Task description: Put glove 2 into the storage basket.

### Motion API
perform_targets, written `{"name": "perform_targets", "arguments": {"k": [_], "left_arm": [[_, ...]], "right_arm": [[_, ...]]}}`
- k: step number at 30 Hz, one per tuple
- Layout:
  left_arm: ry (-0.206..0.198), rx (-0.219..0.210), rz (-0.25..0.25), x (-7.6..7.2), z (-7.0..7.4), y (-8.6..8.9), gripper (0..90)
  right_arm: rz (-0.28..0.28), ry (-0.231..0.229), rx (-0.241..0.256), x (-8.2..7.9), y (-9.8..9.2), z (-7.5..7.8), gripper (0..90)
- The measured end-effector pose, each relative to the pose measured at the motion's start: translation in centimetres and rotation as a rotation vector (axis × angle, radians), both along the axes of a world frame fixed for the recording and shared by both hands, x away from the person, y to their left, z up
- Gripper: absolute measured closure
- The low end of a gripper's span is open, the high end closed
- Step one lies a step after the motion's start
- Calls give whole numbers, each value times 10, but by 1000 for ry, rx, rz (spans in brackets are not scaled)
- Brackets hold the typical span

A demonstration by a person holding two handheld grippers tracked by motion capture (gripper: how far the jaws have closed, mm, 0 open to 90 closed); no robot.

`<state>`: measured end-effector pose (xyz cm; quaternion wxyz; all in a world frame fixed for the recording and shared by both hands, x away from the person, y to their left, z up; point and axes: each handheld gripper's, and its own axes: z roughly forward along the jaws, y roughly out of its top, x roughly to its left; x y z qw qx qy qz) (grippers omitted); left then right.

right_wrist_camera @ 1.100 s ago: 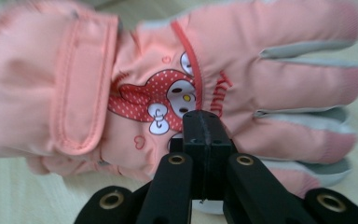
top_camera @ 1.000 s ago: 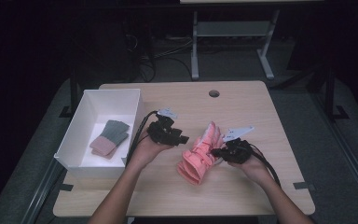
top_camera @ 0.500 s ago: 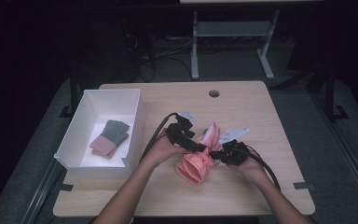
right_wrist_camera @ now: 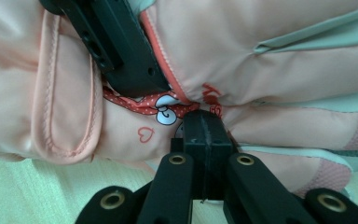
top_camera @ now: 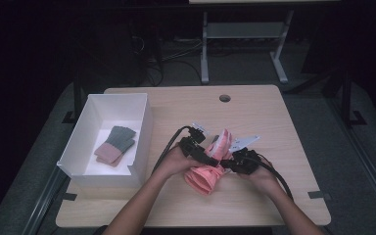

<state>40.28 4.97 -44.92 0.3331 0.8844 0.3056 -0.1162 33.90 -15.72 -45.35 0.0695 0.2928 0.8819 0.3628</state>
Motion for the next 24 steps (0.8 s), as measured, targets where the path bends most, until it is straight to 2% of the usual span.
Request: {"name": "perform_targets", "arguments": {"k": [4, 6, 9, 10, 13, 17, 20, 24], "left_arm": [[37, -12, -8, 1, -5, -1, 149], [75, -29, -25, 2, -7, -1, 201], [102, -54, -35, 4, -9, 1, 254], [114, -48, -45, 5, -9, 2, 273], [140, -70, -52, 8, -9, 6, 392], [152, -93, -58, 9, -6, 10, 544], [177, -111, -44, 10, -3, 13, 590], [185, -112, -10, 9, 7, 14, 600]], "right_arm": [[2, 0, -3, 0, 0, -1, 900], [1, 0, 1, 0, 0, -1, 900], [0, -1, 0, -1, -1, -1, 900], [1, -1, 0, -1, 0, -1, 900], [0, -1, 5, 0, 0, -2, 900], [3, 12, 32, 0, -5, 0, 900], [12, 4, 58, -4, -12, 7, 803], [-22, -1, 93, -13, -29, 16, 677]]}}
